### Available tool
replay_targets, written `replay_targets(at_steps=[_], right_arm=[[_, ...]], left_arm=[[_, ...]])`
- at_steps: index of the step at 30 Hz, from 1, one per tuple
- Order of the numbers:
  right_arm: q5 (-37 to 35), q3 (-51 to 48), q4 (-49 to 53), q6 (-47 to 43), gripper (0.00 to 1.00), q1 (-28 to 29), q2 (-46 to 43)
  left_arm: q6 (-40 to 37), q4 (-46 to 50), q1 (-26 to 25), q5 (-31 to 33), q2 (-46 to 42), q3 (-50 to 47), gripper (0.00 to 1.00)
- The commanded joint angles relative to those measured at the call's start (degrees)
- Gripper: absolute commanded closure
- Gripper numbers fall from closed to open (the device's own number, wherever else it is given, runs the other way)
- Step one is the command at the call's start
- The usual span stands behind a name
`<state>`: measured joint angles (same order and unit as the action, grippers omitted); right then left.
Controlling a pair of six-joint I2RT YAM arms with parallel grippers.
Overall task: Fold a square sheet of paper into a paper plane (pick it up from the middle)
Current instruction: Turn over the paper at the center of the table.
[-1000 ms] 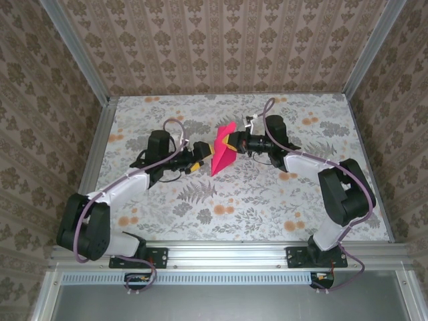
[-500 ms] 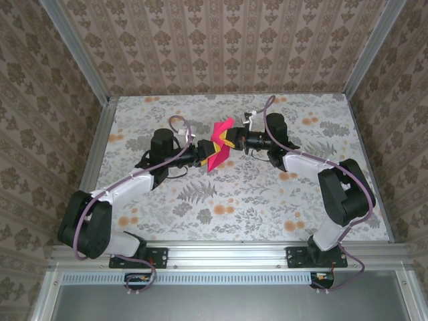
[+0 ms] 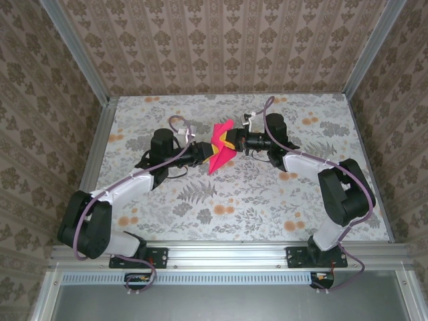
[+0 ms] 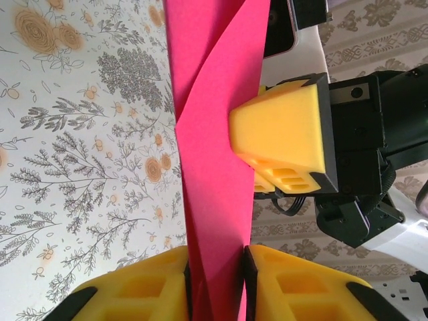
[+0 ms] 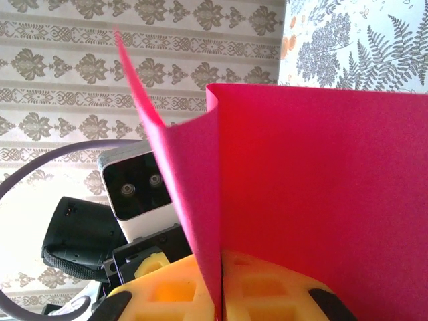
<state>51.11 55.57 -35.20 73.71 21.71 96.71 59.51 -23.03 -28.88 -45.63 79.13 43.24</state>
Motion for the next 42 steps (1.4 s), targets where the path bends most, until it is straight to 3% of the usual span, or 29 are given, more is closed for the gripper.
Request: replay_targets(at_steps=[1, 4, 7, 11, 14, 19, 24, 28, 34, 39, 42], right_arm=[[1.6, 1.4, 1.6, -1.1, 0.87, 0.1, -0.8], [1.5, 1.5, 3.7, -2.5, 0.82, -0.6, -1.7], [1.0, 2.1, 11.8, -8.1, 0.68, -2.3, -4.1], [-5.5, 4.3, 33.2, -23.1, 0.51, -4.9, -9.1], [-14.1, 5.2, 45.8, -32.0, 0.41, -5.8, -12.7], [-27.1, 2.1, 53.0, -37.4, 0.31, -6.2, -19.5], [-36.7, -3.3, 52.9, -39.7, 0.27, -6.2, -25.8], [-42.7, -5.8, 53.0, -41.0, 0.23, -6.4, -29.1], [-47.2, -7.5, 53.4, -41.9, 0.18, -6.7, -30.3], [-48.2, -9.7, 52.3, -40.3, 0.17, -8.0, -31.3], [-48.0, -11.1, 51.7, -39.0, 0.16, -9.2, -31.9]], left_arm=[[-1.8, -1.3, 0.1, -0.1, -1.4, 0.6, 0.76], [-2.0, -0.9, 0.3, 0.3, -1.5, 0.6, 0.81], [-3.2, 1.1, 0.5, 1.1, -1.8, 0.7, 0.86], [-7.8, 9.2, 1.0, 3.5, -3.1, 1.6, 0.9], [-15.0, 21.5, 1.3, 7.7, -4.3, 4.5, 0.92], [-30.7, 49.4, -0.8, 26.3, -3.4, 14.9, 0.94], [-38.1, 63.6, -4.7, 44.9, 0.7, 23.1, 0.95], [-40.4, 72.7, -8.3, 61.5, 6.5, 29.8, 0.95], [-38.8, 83.5, -11.8, 80.8, 16.5, 38.6, 0.95], [-36.0, 90.8, -14.7, 89.7, 26.7, 45.0, 0.93], [-35.4, 92.2, -16.4, 90.8, 31.8, 48.1, 0.92]])
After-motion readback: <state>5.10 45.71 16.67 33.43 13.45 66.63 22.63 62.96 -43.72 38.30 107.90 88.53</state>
